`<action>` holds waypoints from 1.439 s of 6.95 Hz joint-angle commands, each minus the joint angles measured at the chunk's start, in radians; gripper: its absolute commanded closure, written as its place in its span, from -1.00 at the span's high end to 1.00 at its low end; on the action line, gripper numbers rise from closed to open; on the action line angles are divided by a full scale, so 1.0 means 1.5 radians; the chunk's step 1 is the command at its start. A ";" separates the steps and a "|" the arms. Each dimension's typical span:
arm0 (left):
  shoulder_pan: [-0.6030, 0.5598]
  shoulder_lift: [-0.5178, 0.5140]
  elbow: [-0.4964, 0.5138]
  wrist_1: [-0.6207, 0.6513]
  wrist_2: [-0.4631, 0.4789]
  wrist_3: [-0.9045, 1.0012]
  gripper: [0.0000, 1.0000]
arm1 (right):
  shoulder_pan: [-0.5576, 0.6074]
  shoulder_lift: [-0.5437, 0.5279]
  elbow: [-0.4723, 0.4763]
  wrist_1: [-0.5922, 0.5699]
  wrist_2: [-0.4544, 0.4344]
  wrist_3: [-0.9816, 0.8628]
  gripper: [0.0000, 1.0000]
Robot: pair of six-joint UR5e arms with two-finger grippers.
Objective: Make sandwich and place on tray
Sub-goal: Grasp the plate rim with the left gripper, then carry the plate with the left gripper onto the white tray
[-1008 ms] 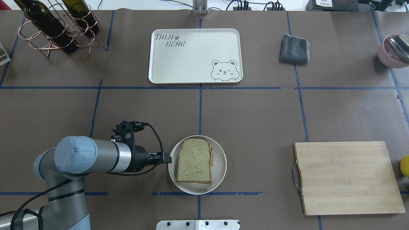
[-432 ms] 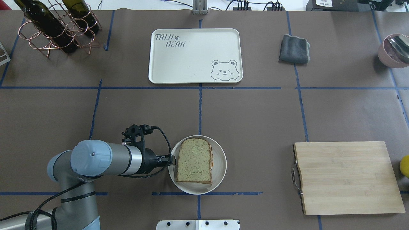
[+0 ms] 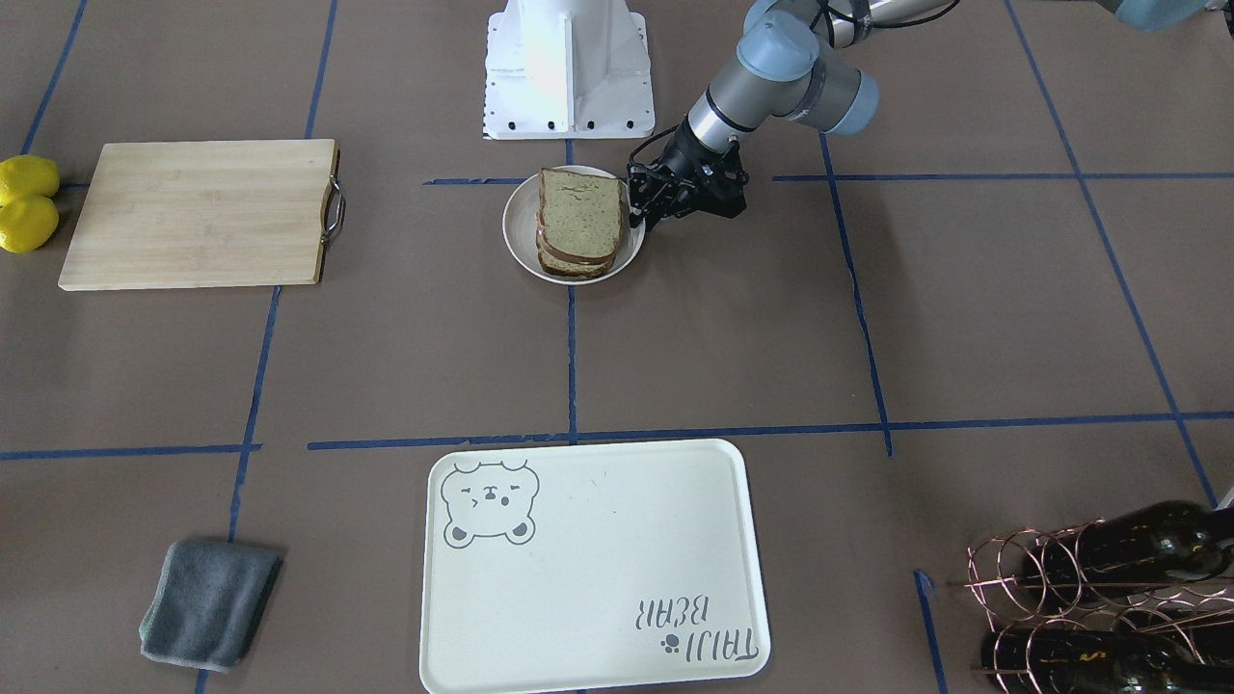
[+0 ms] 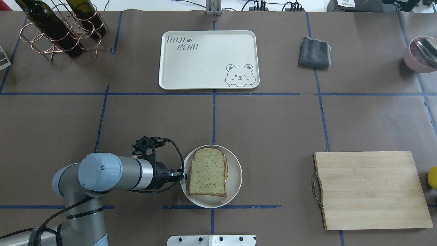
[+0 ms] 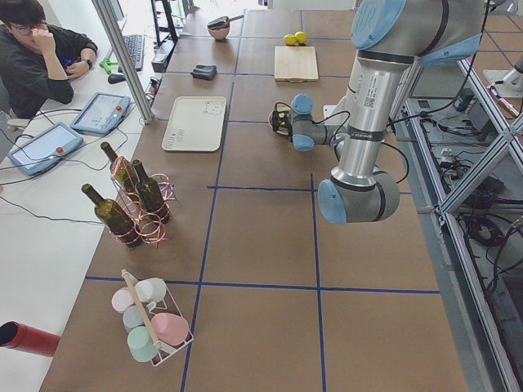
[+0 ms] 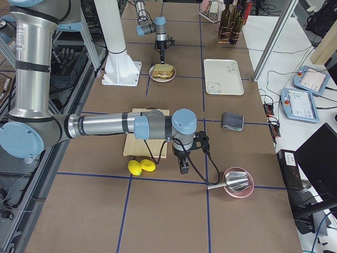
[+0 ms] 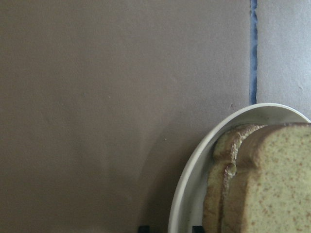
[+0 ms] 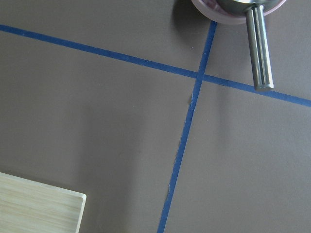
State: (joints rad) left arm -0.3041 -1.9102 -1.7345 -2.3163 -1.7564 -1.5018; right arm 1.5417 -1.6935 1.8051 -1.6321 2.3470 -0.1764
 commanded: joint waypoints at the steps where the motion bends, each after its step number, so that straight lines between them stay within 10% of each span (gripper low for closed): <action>1: 0.001 0.000 0.000 0.000 0.000 0.000 -1.00 | 0.000 0.000 -0.001 0.000 0.000 0.000 1.00; 6: -0.030 -0.001 -0.021 0.000 -0.030 0.006 -1.00 | 0.000 -0.002 -0.002 0.000 -0.001 -0.001 1.00; 8: -0.151 -0.023 -0.007 0.000 -0.173 0.012 -1.00 | 0.000 -0.010 -0.001 0.001 0.000 -0.001 1.00; 10: -0.234 -0.135 0.026 0.162 -0.206 0.127 -1.00 | 0.001 -0.014 -0.001 0.003 0.000 -0.001 1.00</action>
State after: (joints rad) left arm -0.5768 -2.0179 -1.7193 -2.2110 -2.0333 -1.4017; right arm 1.5421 -1.7118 1.8038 -1.6293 2.3468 -0.1779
